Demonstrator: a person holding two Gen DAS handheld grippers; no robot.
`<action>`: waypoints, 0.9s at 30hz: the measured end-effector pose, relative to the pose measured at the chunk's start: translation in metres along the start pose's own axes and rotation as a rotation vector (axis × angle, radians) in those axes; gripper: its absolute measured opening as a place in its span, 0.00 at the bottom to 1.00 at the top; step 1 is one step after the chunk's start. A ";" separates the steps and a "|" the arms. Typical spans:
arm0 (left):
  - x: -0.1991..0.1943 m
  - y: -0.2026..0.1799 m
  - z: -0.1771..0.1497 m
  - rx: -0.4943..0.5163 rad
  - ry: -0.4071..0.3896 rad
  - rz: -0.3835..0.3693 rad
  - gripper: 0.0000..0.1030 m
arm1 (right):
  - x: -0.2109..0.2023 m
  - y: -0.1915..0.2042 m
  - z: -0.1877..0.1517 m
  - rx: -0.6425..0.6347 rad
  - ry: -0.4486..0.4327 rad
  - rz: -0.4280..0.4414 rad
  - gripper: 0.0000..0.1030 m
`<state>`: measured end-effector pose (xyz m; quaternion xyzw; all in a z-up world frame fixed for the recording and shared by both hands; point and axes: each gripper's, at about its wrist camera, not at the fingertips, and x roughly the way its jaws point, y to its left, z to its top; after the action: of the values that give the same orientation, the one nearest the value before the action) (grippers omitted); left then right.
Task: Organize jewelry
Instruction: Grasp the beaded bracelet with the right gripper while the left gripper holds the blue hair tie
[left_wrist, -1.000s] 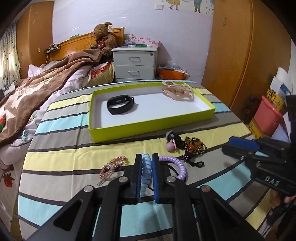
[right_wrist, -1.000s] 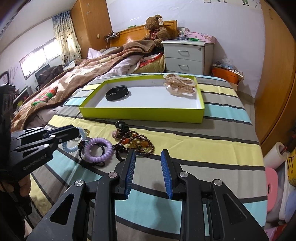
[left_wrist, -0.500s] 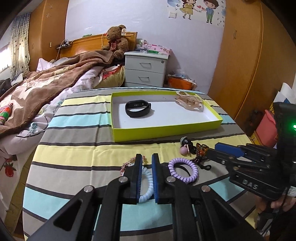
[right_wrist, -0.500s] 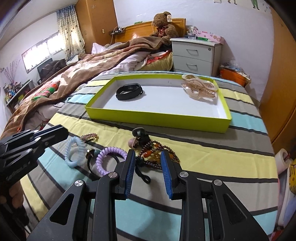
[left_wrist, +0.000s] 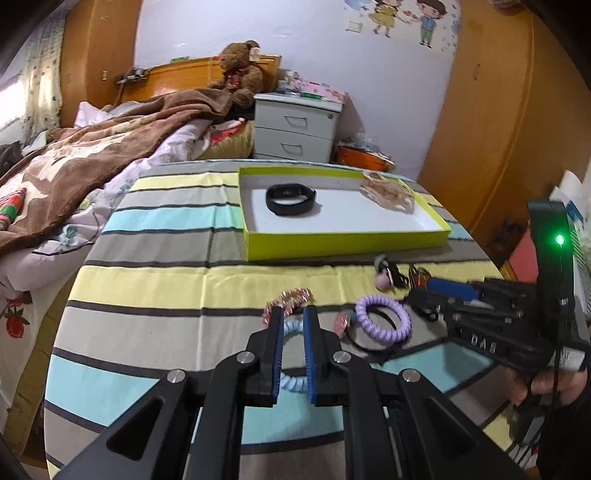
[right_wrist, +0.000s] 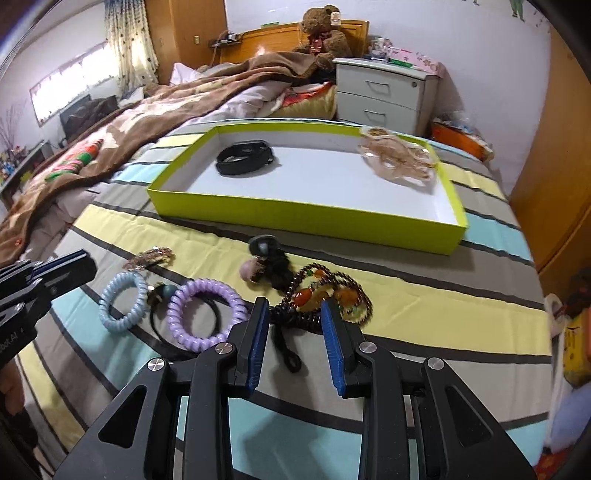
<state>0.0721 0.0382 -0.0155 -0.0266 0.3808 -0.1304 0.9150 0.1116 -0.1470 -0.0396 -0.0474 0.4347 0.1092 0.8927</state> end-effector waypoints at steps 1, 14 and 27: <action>0.001 -0.001 -0.002 0.012 0.007 -0.002 0.14 | -0.001 0.000 0.000 -0.003 -0.003 -0.011 0.29; 0.026 -0.031 -0.020 0.168 0.126 0.003 0.42 | 0.010 0.000 0.002 -0.016 0.012 0.011 0.29; 0.029 -0.033 -0.019 0.187 0.146 0.019 0.13 | 0.002 -0.019 -0.007 0.050 -0.014 0.012 0.20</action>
<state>0.0709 0.0002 -0.0441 0.0718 0.4327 -0.1582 0.8846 0.1119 -0.1660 -0.0459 -0.0216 0.4314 0.1039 0.8959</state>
